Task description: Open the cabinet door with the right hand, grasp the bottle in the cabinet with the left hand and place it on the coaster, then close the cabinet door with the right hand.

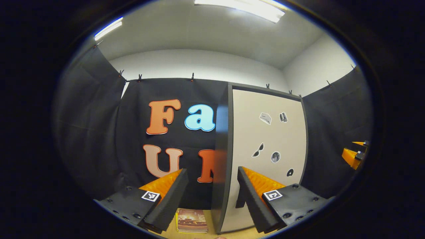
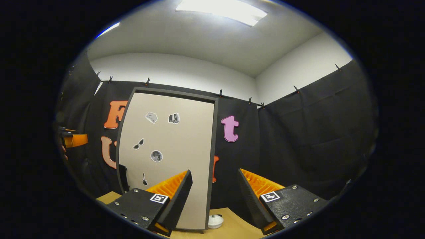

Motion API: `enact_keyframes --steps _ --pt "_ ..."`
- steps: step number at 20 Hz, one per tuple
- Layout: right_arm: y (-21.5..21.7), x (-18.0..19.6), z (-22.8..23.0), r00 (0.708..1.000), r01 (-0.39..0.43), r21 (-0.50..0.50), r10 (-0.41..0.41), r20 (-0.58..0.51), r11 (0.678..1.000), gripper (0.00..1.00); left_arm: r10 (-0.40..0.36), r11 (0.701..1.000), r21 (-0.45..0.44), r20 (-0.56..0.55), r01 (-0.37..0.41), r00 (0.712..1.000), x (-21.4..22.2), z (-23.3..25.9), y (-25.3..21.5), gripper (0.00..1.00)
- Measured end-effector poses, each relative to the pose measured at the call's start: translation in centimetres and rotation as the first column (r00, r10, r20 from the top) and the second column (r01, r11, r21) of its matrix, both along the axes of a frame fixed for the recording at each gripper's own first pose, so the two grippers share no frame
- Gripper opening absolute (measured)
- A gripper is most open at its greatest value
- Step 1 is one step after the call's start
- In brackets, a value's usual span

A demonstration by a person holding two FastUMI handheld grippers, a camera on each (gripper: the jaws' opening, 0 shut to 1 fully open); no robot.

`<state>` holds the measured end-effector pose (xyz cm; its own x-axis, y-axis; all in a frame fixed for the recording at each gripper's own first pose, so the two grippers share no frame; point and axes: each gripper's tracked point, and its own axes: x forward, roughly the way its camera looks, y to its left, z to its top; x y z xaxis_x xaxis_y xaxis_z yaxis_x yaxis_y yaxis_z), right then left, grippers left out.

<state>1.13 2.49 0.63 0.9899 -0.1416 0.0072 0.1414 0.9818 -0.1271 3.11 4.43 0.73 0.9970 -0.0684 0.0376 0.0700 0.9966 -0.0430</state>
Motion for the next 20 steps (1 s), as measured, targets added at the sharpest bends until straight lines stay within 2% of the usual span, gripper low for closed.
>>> enact_keyframes --steps 5,9,10,12,14,16,20 --pt "-0.4 -0.9 -1.1 0.995 0.08 -0.084 -0.085 -0.056 0.993 0.85 -0.053 0.998 -0.03 -0.019 0.053 0.998 1.4 -1.1 0.4 0.98" --pt "-0.3 -0.7 -0.7 0.994 0.088 -0.121 -0.096 -0.058 0.989 0.84 -0.048 0.998 -0.052 -0.052 0.045 0.997 2.0 -2.5 1.3 0.97" --pt "-0.2 -0.6 -0.6 0.994 0.084 -0.122 -0.091 -0.052 0.989 0.84 -0.039 0.998 -0.046 -0.055 0.037 0.998 2.1 -2.6 1.6 1.0" --pt "0.0 -0.2 -0.3 0.996 0.072 -0.115 -0.077 -0.038 0.991 0.83 -0.021 0.999 -0.032 -0.057 0.019 0.998 2.0 -2.6 2.0 1.0" --pt "0.2 0.2 -0.3 0.998 0.048 -0.107 -0.052 -0.036 0.993 0.83 -0.003 1.0 -0.01 -0.044 0.003 0.999 1.9 -2.1 2.3 0.95" --pt "0.1 0.8 -0.2 0.999 0.033 -0.1 -0.037 -0.031 0.994 0.82 0.013 1.0 0.011 -0.012 -0.012 1.0 1.9 -1.0 2.1 0.98" --pt "-0.2 2.1 -0.7 0.999 -0.025 -0.08 0.022 -0.026 0.997 0.82 0.022 1.0 -0.005 -0.008 -0.022 1.0 2.2 -0.8 0.5 0.95"
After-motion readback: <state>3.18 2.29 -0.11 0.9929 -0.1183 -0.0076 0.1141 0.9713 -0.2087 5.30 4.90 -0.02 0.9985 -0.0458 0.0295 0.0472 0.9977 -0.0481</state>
